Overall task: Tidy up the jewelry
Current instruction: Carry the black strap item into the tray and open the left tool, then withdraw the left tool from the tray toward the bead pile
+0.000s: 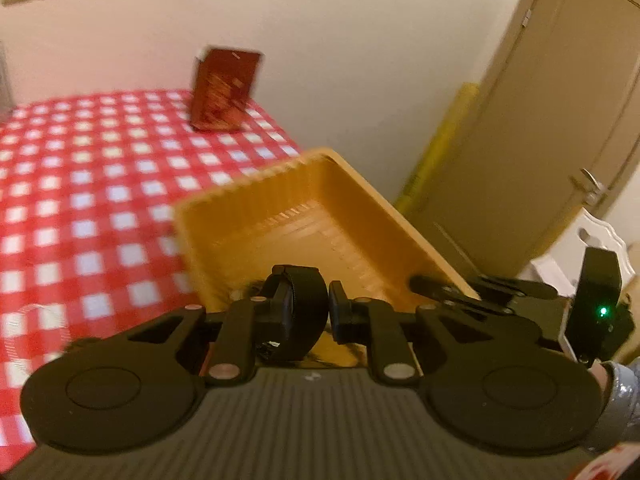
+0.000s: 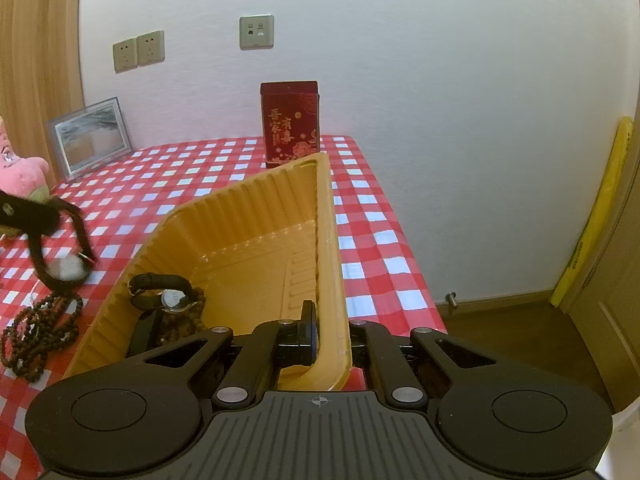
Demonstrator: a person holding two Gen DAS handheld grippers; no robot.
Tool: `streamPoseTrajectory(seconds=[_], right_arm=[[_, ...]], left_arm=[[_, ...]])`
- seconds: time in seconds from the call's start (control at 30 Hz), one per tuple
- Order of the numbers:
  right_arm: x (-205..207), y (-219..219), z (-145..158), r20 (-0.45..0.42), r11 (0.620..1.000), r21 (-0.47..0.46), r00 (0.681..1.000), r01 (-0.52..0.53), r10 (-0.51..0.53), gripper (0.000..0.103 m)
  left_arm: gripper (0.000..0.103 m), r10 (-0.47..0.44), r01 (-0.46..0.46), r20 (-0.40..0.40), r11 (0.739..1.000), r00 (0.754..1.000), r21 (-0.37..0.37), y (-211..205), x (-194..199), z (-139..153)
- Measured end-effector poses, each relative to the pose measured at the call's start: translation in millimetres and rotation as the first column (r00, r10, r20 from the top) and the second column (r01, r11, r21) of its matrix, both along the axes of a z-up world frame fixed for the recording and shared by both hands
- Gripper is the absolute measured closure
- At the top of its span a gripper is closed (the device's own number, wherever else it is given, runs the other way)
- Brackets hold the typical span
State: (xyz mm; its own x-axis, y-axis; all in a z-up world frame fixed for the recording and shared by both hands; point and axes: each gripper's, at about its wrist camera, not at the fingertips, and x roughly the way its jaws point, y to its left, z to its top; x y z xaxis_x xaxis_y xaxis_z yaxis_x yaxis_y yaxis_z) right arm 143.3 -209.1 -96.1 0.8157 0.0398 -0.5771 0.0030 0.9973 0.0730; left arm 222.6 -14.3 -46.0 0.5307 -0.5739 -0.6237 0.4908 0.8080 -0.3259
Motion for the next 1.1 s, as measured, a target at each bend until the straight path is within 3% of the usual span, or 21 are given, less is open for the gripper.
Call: streamPoseTrajectory(seconds=[0.23,0.5,0.67,0.97,1.03,1.1], right_arm=[[-1,0,0,0.000,1.000,0.000,1.000,0.001,-0.001,0.098],[-2,1,0,-0.001,1.000,0.000,1.000,0.002,-0.002,0.098],[-3,0,0,-0.006,1.000,0.001,1.000,0.004,-0.004,0.098],[-1,0,0,-0.010,1.000,0.001,1.000,0.004,-0.004,0.098],[-1,-1,-1,-0.011,1.000,0.003,1.000,0.006,-0.006,0.098],[0,-2,-1,-0.011,1.000,0.005,1.000,0.006,-0.006,0.098]], left_arm=[[0.087,-0.054,0.054,-0.088,0.999,0.995,-0.007,-27,10,-31],[0.086,-0.031,0.029,-0.164,0.999,0.986,-0.017,-28,21,-53],[0.072,-0.018,0.012,-0.156,0.999,0.988,-0.039,-29,20,-43],[0.071,0.024,-0.028,-0.035,0.991,0.999,-0.132,13,-10,1],[0.071,0.064,-0.064,-0.001,0.990,0.998,-0.124,34,-21,7],[0.071,0.115,-0.114,0.023,0.991,0.993,-0.072,56,-33,8]])
